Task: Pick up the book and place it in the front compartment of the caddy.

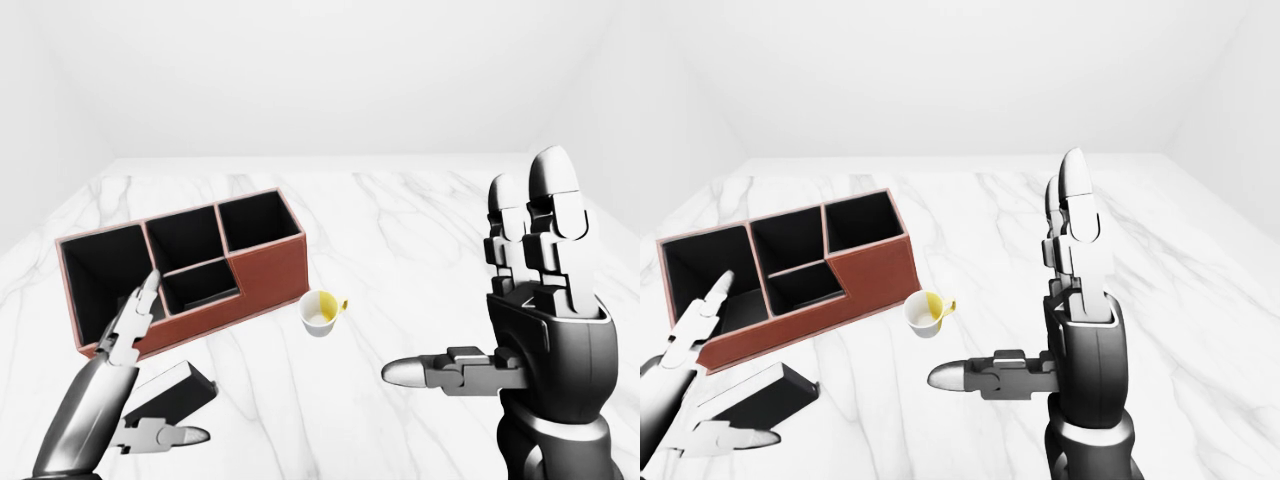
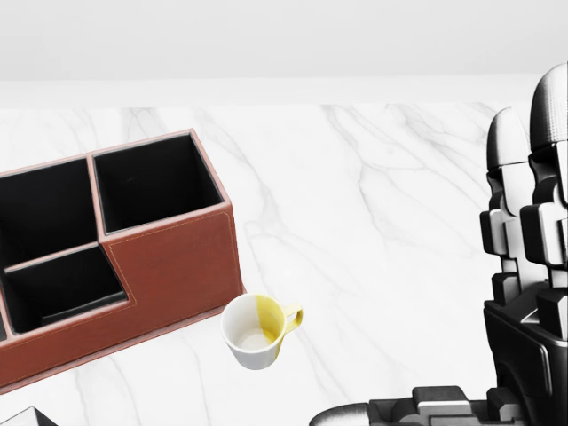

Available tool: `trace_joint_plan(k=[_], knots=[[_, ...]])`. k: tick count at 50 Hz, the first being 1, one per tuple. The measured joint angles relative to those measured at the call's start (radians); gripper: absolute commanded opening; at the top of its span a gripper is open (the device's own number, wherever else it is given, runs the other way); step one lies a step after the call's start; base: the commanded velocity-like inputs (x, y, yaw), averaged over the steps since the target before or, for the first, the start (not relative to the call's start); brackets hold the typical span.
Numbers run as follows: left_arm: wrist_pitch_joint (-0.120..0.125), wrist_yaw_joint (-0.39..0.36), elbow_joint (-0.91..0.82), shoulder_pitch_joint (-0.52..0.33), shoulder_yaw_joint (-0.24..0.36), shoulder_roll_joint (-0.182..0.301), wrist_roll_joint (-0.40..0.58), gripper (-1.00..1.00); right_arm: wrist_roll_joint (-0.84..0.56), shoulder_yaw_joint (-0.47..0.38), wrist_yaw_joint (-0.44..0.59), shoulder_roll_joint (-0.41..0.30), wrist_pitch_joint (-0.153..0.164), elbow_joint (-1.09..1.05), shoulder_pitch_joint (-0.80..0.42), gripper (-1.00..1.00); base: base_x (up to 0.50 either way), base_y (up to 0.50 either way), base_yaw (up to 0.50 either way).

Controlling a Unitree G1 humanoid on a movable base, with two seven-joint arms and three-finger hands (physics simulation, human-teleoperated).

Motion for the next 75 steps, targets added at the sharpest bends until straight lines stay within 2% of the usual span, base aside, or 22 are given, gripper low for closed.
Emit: trace_joint_plan(k=[1,15,42,58,75], knots=[[-0.008,0.0,0.004,0.001,0.003,-0.001,0.001,1.0,0.0,0.0,0.0,0.0,0.0,0.0,0.0,1.0,0.0,0.0,0.0],[-0.008,0.0,0.072,-0.007,0.034,0.009,0.029,1.0,-0.001,0.002,0.0,0.0,0.0,0.0,-0.001,1.0,0.0,0.0,0.0],[-0.008,0.025,0.246,-0.052,0.014,0.098,0.144,1.0,0.01,0.003,-0.001,0.0,0.0,0.0,-0.001,1.0,0.0,0.0,0.0],[-0.008,0.074,0.349,-0.078,0.004,0.153,0.175,1.0,-0.015,0.003,0.002,-0.003,0.0,0.0,0.001,1.0,0.0,0.0,0.0],[-0.008,0.083,0.457,-0.105,0.026,0.217,0.181,1.0,-0.024,0.004,0.007,-0.001,0.0,0.0,0.002,1.0,0.0,0.0,0.0]])
